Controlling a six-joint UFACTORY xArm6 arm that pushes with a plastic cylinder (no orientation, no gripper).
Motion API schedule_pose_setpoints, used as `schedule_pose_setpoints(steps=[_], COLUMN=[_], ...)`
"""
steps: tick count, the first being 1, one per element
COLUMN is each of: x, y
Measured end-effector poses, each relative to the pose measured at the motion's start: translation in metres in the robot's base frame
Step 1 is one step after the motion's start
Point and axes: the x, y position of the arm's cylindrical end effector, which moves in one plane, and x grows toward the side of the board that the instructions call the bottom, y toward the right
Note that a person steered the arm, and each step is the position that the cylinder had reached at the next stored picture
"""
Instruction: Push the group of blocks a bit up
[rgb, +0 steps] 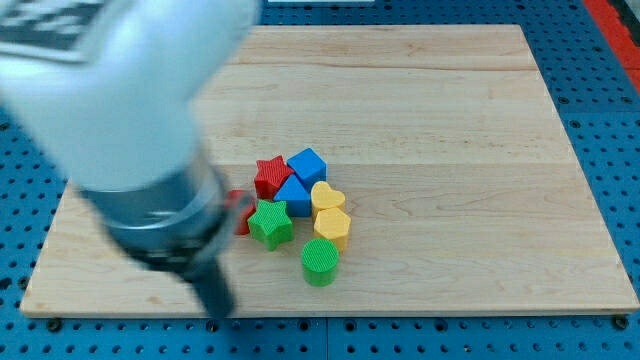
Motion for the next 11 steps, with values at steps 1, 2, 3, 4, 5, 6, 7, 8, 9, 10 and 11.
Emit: schedule_pose_setpoints(steps=[1, 2, 3, 4, 5, 6, 7, 8, 9, 10, 11], x=[0.000, -0.030, -0.055, -0.056, -0.068, -0.082, -0.094, -0.101, -0.101, -0.100, -0.084], y=[0.143, 0.157, 0.125, 0.083, 0.057, 0.052, 0.051, 0.048, 0.048, 0.053, 0.105])
